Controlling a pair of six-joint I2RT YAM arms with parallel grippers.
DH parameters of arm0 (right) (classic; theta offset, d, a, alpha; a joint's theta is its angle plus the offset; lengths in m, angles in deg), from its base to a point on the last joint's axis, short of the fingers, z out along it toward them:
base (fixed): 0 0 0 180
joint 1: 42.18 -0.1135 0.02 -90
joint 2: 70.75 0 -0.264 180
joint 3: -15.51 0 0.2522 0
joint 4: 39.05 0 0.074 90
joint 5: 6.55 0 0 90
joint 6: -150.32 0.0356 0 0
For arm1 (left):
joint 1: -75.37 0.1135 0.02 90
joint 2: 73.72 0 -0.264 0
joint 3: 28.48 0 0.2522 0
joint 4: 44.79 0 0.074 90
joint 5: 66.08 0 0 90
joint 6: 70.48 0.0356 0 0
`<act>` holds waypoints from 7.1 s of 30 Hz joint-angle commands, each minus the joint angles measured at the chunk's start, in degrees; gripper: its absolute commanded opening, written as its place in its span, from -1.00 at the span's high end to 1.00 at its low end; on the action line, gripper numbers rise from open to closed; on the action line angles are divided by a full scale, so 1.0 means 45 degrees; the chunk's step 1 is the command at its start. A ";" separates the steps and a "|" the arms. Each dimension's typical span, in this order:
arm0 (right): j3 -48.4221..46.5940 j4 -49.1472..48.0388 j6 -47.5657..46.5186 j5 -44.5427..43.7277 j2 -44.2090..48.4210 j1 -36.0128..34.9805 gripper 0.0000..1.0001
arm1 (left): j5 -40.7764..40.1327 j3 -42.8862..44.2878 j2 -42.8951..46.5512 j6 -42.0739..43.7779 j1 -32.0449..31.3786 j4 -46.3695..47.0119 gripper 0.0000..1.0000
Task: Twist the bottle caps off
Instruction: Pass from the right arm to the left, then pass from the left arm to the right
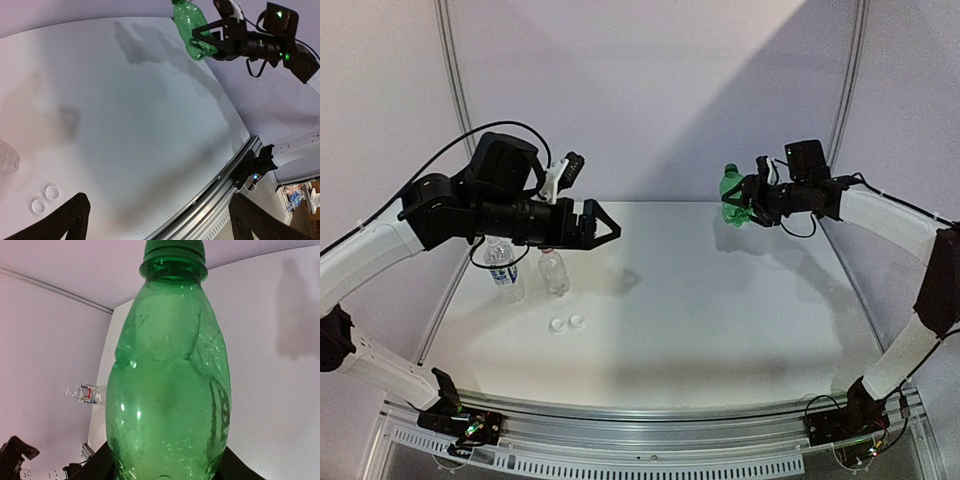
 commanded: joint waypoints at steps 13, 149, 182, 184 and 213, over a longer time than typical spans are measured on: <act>0.4931 -0.4843 -0.1278 0.2993 0.5398 -0.2124 0.37 | 0.2622 -0.0254 0.0458 -0.0344 -0.0058 0.3660 -0.99; 0.1644 -0.1519 -0.7571 -0.1556 0.3509 -0.8850 -0.56 | 0.3068 -0.0421 0.0272 -0.1459 -0.0341 0.5569 1.00; 0.2119 -0.2645 -0.7524 -0.1961 0.3777 -0.8847 -0.53 | 0.2922 -0.0610 0.0276 -0.1576 -0.0322 0.5371 1.00; 0.2079 -0.2651 -0.7461 -0.1983 0.3737 -0.8845 -0.51 | 0.2916 -0.0611 0.0293 -0.1576 -0.0322 0.5376 1.00; 0.1863 -0.2566 -0.6931 -0.2026 0.3551 -0.8867 0.38 | 0.2741 -0.1372 0.1226 -0.1616 -0.0322 0.5464 -0.43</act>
